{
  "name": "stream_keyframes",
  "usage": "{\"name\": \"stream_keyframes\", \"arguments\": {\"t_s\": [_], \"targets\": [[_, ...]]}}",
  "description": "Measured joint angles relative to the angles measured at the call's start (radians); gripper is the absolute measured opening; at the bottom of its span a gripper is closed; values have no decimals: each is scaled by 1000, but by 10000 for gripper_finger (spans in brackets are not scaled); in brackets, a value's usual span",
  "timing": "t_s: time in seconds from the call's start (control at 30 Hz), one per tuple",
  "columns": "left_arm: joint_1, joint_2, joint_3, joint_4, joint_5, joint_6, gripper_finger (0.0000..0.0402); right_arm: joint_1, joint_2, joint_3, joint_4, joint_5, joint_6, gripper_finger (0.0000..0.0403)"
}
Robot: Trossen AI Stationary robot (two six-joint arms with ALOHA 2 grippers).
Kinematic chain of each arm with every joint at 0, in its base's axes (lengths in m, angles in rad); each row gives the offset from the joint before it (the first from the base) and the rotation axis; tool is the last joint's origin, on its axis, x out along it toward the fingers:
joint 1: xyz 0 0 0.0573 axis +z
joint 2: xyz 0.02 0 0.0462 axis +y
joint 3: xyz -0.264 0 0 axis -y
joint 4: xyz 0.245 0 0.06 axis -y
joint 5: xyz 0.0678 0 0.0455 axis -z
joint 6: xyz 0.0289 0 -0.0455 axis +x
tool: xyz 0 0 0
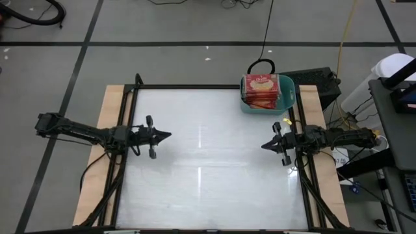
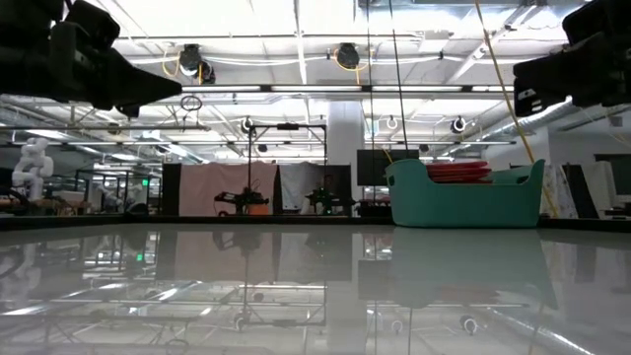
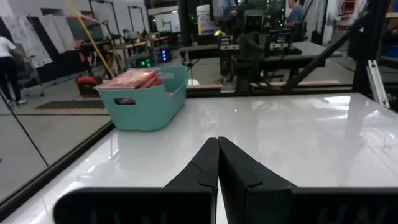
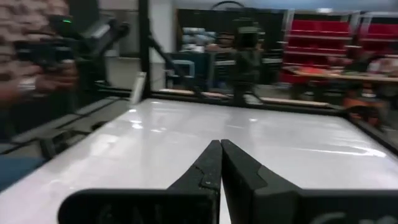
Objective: Sort popcorn bags into baskets
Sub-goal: Return to Home Position
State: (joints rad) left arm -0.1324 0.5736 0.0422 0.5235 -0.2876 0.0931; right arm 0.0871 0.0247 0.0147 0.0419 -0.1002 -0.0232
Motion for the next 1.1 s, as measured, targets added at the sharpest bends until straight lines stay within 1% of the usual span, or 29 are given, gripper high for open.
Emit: {"name": "stream_keyframes", "arguments": {"t_s": [0.07, 0.23, 0.3, 0.43, 0.57, 0.77, 0.9, 1.1], "targets": [[6, -23, 0, -27, 1, -4, 5, 0, 1, 0, 4, 31, -11, 3], [8, -76, 0, -66, 4, -36, 5, 0, 2, 0, 11, 221, -6, 1], [7, -87, 0, -74, 10, -42, 5, -2, 2, 0, 14, 256, -36, 0], [7, -99, 0, -87, 10, -47, 5, -21, -3, 0, 14, 256, -85, 0], [7, -99, 0, -88, 10, -43, 5, -68, -3, 0, 8, 256, -96, 0], [7, -98, 0, -87, 10, -45, 5, -133, -3, -1, -6, 202, -77, 0], [7, -98, 0, -87, 10, -53, 5, -141, -2, -1, -7, 202, -51, 0], [7, -98, 0, -86, 10, -58, 5, -141, 1, -1, -8, 200, -57, 0]]}}
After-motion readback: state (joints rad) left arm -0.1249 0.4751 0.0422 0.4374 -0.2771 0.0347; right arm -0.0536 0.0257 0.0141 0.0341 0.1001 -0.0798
